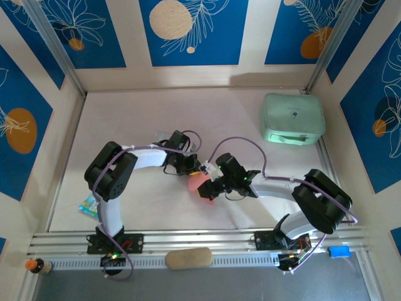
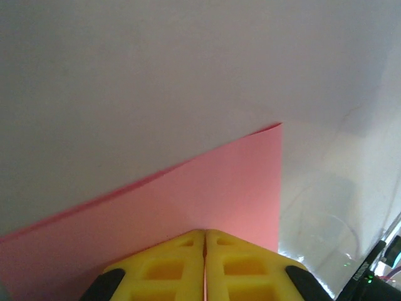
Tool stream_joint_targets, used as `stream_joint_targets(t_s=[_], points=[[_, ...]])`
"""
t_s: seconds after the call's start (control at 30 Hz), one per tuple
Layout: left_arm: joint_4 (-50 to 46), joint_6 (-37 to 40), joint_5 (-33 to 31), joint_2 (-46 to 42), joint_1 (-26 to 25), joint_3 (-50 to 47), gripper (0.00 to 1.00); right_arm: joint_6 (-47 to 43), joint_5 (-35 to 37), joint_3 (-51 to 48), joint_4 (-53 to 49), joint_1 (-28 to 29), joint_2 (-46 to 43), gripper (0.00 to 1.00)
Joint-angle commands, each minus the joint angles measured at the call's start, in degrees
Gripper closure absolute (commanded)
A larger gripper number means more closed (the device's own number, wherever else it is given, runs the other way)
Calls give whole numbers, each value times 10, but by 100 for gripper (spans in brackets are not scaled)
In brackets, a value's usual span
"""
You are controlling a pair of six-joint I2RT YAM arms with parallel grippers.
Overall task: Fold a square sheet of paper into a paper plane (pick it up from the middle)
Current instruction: Third fold the triangle at the center of the table.
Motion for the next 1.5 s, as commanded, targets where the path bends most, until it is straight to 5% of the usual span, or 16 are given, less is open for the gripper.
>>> stream_joint_targets(t_s=[0.0, 0.47, 1.47], points=[[-25, 26, -4, 18, 2, 8, 92, 10, -9, -4, -7, -6, 9, 98], [-29, 29, -16, 11, 2, -9, 93, 20, 75, 20, -60, -30, 29, 98], [-24, 23, -17, 5, 2, -13, 93, 20, 133, 33, -91, -39, 36, 98]])
